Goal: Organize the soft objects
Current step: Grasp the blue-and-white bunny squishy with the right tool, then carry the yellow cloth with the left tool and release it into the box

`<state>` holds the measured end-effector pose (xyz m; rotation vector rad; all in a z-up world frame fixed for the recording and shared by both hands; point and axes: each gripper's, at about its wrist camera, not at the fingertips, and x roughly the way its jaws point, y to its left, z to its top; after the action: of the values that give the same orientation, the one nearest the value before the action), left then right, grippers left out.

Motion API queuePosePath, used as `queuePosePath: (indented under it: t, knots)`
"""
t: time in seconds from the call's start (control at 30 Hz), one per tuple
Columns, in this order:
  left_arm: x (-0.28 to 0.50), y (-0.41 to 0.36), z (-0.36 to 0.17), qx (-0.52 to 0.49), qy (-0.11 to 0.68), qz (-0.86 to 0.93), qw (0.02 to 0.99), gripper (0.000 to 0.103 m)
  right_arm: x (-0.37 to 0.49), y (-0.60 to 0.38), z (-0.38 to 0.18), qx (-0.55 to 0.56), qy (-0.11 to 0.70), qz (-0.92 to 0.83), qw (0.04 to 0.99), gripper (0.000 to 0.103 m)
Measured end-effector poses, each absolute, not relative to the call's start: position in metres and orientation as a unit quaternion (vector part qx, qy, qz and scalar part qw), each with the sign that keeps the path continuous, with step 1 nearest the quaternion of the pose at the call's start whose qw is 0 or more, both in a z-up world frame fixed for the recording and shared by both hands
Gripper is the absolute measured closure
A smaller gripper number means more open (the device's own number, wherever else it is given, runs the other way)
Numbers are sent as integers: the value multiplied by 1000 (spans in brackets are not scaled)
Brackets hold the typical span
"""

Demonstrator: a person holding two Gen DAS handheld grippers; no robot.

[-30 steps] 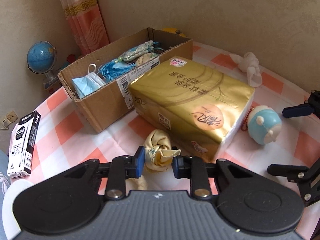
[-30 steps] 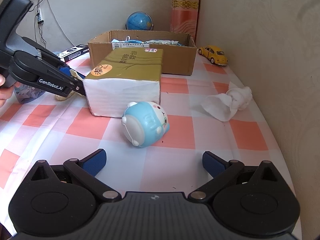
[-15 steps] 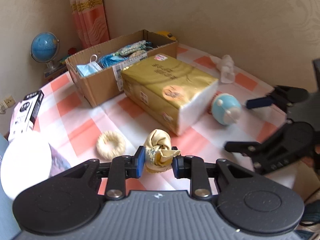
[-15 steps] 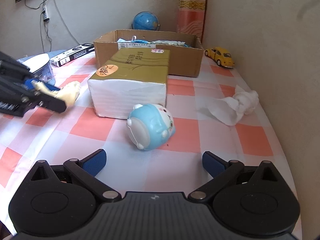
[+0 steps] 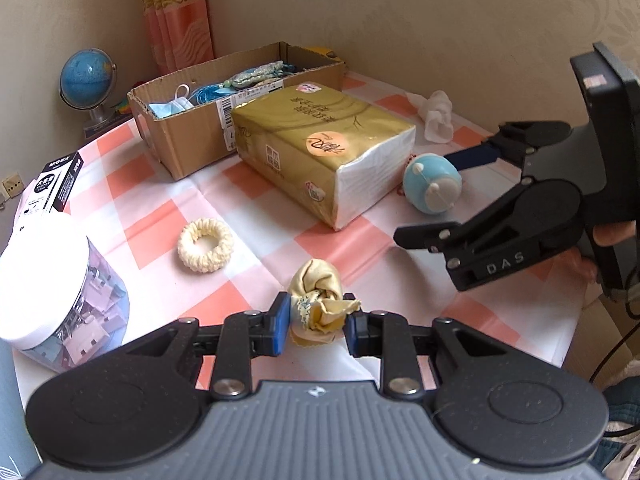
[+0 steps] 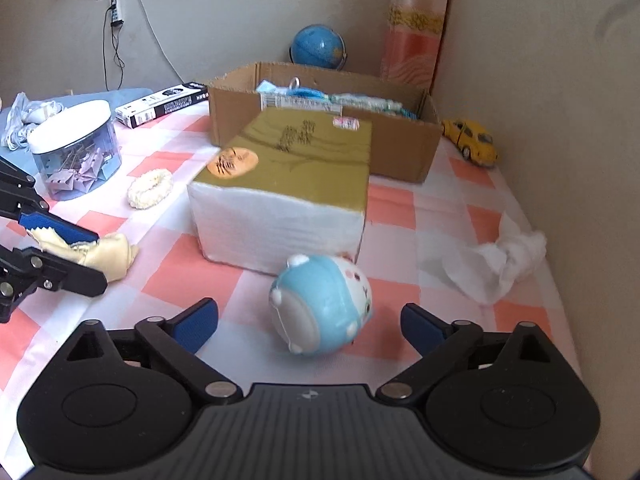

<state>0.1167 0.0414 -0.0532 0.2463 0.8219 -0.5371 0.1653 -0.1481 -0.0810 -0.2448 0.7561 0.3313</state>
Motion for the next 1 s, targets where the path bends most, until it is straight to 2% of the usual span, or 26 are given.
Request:
queuePosePath:
  t: [0.23, 0.3, 0.37, 0.63, 1.0]
  knots:
    - [116, 43, -52, 117, 390, -259, 876, 77, 163, -149, -70, -119, 355, 155, 914, 31]
    - [115, 44, -51, 118, 389, -259, 876, 77, 163, -149, -68, -119, 354, 154, 915, 44]
    - [115, 44, -50, 117, 389, -259, 876, 77, 163, -150, -67, -121, 357, 153, 914, 48]
    - [113, 46, -41, 120, 386, -261, 877, 77, 155, -156, -58, -117, 351, 153, 916, 49]
    - [130, 46, 0, 122, 345, -254, 896, 77, 133, -162, -19, -128, 317, 174, 924, 49]
